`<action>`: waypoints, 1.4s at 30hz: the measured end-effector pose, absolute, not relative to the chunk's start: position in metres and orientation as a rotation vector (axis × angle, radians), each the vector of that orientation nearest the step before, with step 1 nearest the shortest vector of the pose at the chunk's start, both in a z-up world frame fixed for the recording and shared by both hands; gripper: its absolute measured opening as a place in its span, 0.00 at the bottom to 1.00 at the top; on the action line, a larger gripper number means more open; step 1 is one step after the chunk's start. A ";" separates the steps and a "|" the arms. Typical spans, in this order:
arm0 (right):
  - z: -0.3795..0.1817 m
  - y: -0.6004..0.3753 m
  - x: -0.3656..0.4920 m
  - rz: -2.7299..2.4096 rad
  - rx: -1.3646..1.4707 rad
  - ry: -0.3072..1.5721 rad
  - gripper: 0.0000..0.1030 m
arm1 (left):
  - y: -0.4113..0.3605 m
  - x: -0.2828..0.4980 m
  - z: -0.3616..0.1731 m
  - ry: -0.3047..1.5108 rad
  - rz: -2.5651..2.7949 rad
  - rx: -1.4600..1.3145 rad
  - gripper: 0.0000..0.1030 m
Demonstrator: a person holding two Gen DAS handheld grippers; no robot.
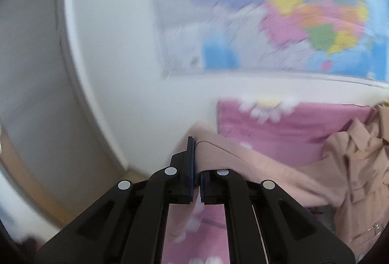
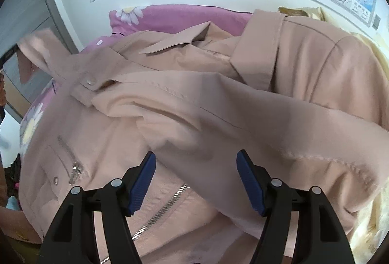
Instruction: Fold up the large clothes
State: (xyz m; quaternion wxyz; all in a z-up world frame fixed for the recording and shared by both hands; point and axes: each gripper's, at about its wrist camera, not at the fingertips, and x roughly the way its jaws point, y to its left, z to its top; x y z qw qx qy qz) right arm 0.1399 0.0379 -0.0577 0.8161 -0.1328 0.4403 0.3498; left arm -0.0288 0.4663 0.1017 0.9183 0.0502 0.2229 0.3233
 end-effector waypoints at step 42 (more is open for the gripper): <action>-0.051 0.156 0.068 0.993 -0.503 0.791 0.84 | 0.362 0.003 0.024 0.710 -0.106 -0.129 0.95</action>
